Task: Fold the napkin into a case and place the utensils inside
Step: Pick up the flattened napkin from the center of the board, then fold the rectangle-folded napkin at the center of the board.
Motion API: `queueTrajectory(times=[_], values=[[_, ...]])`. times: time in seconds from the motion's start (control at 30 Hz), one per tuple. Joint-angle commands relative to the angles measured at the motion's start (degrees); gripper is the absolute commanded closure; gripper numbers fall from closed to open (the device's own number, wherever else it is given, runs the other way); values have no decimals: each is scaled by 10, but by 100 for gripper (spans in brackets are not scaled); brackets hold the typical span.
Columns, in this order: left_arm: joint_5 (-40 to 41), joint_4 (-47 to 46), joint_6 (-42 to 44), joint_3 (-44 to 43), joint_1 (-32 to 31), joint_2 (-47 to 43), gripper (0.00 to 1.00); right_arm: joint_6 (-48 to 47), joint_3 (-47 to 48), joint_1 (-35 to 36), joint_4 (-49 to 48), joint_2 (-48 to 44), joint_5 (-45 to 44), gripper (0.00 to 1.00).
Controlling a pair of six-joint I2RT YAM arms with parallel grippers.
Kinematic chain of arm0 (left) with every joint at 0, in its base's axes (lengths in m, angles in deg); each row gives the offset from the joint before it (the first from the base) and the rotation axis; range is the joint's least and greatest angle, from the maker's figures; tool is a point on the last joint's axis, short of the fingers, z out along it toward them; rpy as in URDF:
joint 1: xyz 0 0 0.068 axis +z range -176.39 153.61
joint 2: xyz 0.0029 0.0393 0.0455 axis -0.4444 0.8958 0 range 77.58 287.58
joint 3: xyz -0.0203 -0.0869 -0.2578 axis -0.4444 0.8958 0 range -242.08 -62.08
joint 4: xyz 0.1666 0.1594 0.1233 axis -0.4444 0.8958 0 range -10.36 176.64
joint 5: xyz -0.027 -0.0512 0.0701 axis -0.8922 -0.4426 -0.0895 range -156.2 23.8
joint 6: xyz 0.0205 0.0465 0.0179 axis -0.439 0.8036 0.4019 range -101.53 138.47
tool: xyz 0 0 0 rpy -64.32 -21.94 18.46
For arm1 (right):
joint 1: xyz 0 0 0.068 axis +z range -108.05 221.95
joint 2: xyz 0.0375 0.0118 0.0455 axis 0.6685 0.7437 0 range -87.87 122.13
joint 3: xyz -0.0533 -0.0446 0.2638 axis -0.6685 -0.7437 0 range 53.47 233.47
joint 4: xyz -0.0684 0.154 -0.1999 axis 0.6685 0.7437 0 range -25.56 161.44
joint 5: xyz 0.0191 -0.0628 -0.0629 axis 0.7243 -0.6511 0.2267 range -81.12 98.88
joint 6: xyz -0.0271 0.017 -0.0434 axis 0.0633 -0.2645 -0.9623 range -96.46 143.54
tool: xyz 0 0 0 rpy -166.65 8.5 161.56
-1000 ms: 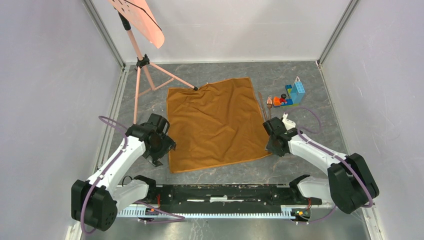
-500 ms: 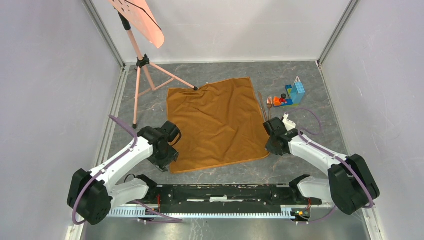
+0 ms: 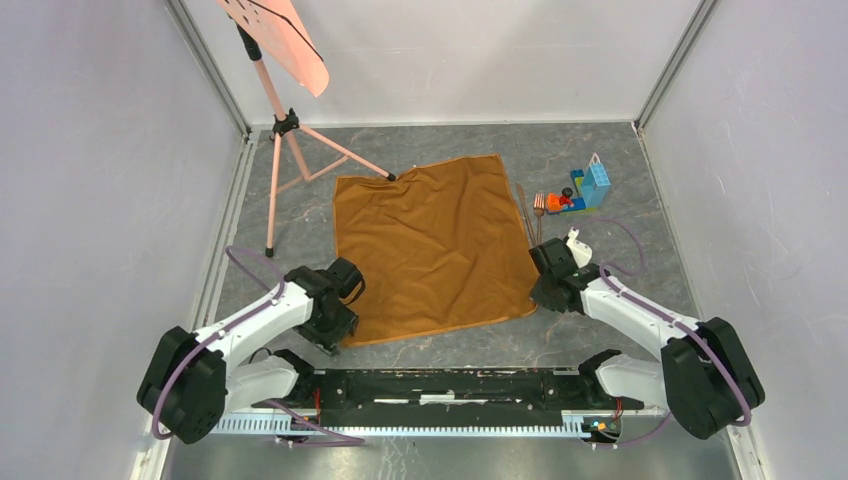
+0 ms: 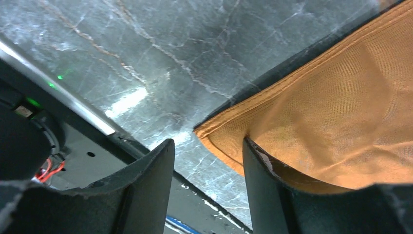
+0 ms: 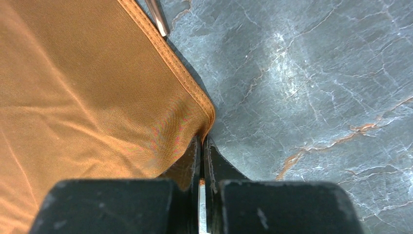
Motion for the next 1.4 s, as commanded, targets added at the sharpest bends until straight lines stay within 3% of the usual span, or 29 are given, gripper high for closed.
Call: queueTrajectory(times=[0.0, 0.23, 0.37, 0.47, 0.63, 0.7, 0.8, 1.0, 1.2, 1.37], values=[[27, -44, -39, 4, -2, 14, 40, 2, -24, 3, -4, 5, 22, 100], [8, -71, -56, 32, -2, 25, 48, 3, -22, 2, 4, 4, 24, 100], [14, -85, -56, 23, -2, 44, 70, 2, -20, 3, 4, -1, 28, 100], [26, -89, -39, 13, 2, 45, 97, -9, -14, 3, 3, -10, 27, 100], [69, -69, 50, -50, 18, -20, 98, -77, 8, 3, -24, -50, 28, 100], [89, -63, 100, -88, 19, -67, 98, -151, 20, 3, -70, -75, 54, 100], [96, -100, 188, -134, 20, -156, 98, -265, 26, 2, -163, -121, 135, 100], [102, -200, 358, -239, 21, -297, 98, -406, 57, 3, -286, -206, 309, 100], [78, -235, 511, -376, 21, -361, 98, -459, 100, 3, -335, -296, 411, 100], [26, -276, 583, -460, 20, -404, 98, -425, 173, 3, -378, -352, 480, 100]])
